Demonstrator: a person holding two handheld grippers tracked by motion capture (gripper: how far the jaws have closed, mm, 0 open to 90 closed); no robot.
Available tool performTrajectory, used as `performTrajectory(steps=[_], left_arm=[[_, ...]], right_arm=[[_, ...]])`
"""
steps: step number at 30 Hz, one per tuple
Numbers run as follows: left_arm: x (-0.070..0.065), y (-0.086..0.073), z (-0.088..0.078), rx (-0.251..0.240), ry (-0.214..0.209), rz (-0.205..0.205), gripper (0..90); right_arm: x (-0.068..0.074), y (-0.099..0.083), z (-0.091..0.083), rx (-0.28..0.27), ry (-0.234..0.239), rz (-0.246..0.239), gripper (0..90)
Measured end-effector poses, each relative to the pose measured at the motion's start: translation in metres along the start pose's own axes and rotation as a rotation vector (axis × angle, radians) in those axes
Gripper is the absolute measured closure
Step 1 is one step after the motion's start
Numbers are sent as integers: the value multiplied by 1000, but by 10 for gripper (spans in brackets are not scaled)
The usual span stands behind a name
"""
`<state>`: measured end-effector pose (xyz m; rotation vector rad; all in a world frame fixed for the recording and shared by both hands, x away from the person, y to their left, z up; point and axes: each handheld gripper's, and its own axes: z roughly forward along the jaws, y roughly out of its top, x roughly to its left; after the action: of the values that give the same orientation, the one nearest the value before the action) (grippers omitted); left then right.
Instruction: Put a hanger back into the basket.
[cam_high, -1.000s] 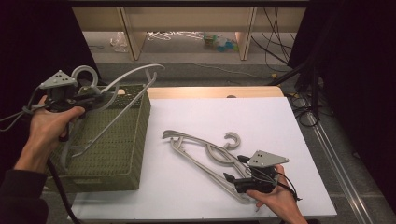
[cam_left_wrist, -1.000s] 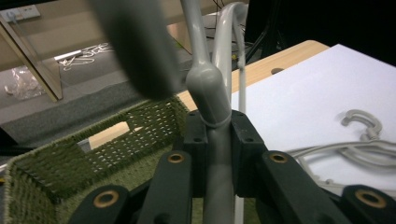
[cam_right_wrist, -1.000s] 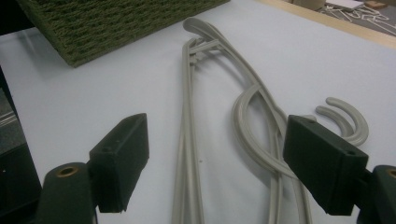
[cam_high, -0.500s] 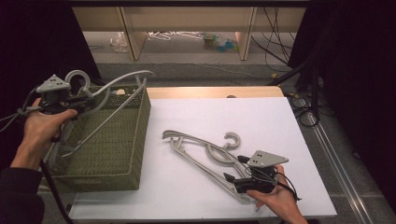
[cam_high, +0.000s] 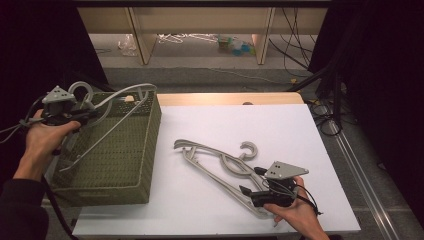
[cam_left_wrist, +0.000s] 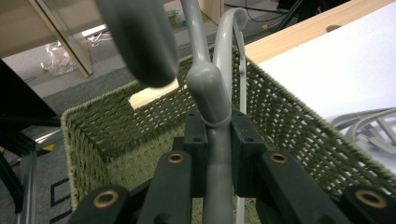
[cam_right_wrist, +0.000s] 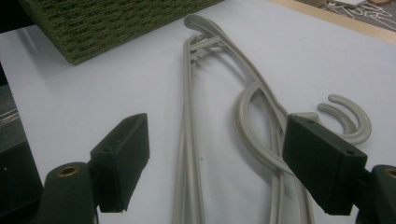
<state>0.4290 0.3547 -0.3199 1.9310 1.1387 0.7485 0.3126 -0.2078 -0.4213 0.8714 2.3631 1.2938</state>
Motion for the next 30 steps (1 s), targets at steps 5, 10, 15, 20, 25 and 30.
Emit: performTrajectory(steps=[5,10,15,20,25,30], left_arm=[[5,-5,6,25,17,-10,789],[7,-9,11,66,17,-1,789],[10,-16,16,102,9,0,789],[10,-23,24,123,0,-1,788],[8,-28,33,149,-11,-1,788],[4,-32,44,150,-18,11,787]], right_arm=[[0,0,0,6,2,4,241],[0,0,0,5,4,4,241],[0,0,0,5,4,4,241],[0,0,0,8,4,3,241],[1,0,1,7,2,5,241],[1,0,1,6,3,3,241]])
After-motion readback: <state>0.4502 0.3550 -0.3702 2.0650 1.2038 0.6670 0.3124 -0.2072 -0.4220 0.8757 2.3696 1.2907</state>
